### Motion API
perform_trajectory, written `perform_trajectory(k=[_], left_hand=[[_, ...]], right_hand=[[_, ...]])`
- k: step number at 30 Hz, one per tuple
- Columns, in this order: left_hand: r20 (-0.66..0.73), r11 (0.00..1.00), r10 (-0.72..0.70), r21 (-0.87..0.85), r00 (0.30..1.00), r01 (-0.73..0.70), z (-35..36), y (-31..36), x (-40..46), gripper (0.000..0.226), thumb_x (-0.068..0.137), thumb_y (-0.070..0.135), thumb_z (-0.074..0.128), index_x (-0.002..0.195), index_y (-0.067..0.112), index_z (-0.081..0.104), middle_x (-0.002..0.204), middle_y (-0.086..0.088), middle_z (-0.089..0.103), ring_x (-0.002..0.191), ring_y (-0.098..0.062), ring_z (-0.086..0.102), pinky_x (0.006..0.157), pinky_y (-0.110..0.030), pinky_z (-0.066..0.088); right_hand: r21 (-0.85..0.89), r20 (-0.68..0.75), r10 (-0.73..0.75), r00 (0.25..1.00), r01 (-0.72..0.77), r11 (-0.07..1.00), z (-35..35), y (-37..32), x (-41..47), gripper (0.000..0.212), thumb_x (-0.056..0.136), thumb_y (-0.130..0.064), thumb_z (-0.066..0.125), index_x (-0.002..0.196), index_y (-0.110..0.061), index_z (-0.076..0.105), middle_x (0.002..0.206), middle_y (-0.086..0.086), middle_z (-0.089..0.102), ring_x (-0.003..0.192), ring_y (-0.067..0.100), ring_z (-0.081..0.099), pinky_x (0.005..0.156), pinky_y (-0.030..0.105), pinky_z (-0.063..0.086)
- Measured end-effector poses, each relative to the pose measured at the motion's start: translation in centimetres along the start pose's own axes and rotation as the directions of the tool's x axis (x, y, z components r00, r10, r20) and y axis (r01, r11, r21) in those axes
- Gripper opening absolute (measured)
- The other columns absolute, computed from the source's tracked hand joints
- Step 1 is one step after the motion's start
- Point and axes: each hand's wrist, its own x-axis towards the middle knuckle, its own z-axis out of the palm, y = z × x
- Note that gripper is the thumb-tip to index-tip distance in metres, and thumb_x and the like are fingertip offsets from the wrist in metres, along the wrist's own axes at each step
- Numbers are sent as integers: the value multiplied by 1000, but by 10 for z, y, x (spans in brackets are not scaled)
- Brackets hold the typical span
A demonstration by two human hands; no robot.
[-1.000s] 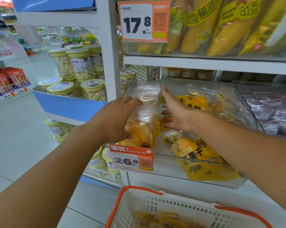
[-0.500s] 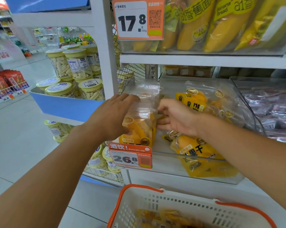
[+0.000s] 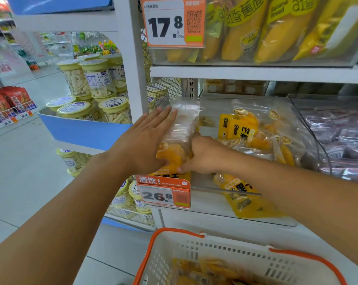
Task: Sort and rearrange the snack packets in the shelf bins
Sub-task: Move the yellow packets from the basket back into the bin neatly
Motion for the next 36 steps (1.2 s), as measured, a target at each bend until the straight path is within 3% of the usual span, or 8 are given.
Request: perform_trajectory(k=[7, 10, 15, 21, 27, 31, 34, 36], left_hand=[[-152, 968, -23, -251, 988, -16, -4, 3, -2, 69, 96, 42, 58, 156, 21, 29, 162, 4, 26, 151, -15, 17, 120, -30, 15], [-310, 978, -7, -199, 951, -57, -7, 10, -4, 48, 93, 41, 51, 136, 20, 57, 137, 1, 58, 127, -24, 53, 104, -39, 42], [-359, 985, 12, -155, 933, -72, -8, 32, -1, 45, 87, 44, 65, 128, 24, 61, 124, 4, 64, 115, -24, 59, 94, -45, 50], [-384, 893, -51, -430, 922, -130, -9, 67, 3, 22, 86, 31, 75, 106, 23, 69, 98, 13, 66, 92, -2, 58, 80, -17, 44], [-199, 910, -3, -406, 980, -79, 12, 87, 9, 27, 82, 42, 75, 105, 30, 68, 95, 14, 66, 88, -9, 61, 78, -35, 52], [-207, 868, -159, -496, 965, 36, 11, 87, 12, 52, 79, 47, 77, 123, 24, 61, 113, 9, 63, 98, -10, 60, 82, -30, 52], [-125, 641, -318, -759, 940, 116, -2, 100, 12, 91, 68, 55, 81, 144, 26, 40, 130, 11, 54, 109, -6, 59, 89, -30, 53], [-3, 315, -320, -943, 948, 104, -12, 110, 12, 95, 62, 47, 83, 143, 22, 41, 124, 9, 64, 103, -6, 68, 88, -32, 56]], right_hand=[[-367, 4, -215, 977, 202, 908, -58, 54, -53, 60, 84, -56, 71, 136, -28, 56, 121, -2, 64, 112, 18, 57, 93, 37, 50], [-450, 148, -176, 973, 225, 864, -49, 80, -63, 85, 69, -65, 78, 141, -35, 47, 126, -5, 60, 115, 20, 55, 94, 42, 51], [-597, 176, -5, 984, 111, 795, -20, 100, -60, 143, 49, -73, 84, 159, -27, 5, 163, 3, 20, 140, 34, 34, 110, 48, 39], [-311, -34, -51, 998, 38, 950, -20, 95, -47, 84, 58, -62, 87, 125, -23, 55, 109, -3, 65, 103, 24, 62, 83, 41, 56], [-219, 22, 77, 997, -71, 973, -16, 78, -41, 42, 69, -42, 89, 69, -15, 56, 69, -2, 52, 67, 19, 53, 56, 28, 43], [95, -134, 138, 981, -126, 988, -56, 81, -65, 18, 77, -28, 86, 75, -15, 74, 70, -5, 66, 72, 15, 61, 61, 26, 46], [562, -252, 57, 966, 98, 821, -82, 85, -98, 17, 78, -22, 83, 72, -12, 71, 60, -3, 65, 57, 11, 56, 53, 24, 43], [780, -227, -58, 972, 217, 587, -82, 82, -113, 15, 76, -22, 77, 77, -10, 70, 68, 4, 69, 59, 13, 62, 52, 24, 51]])
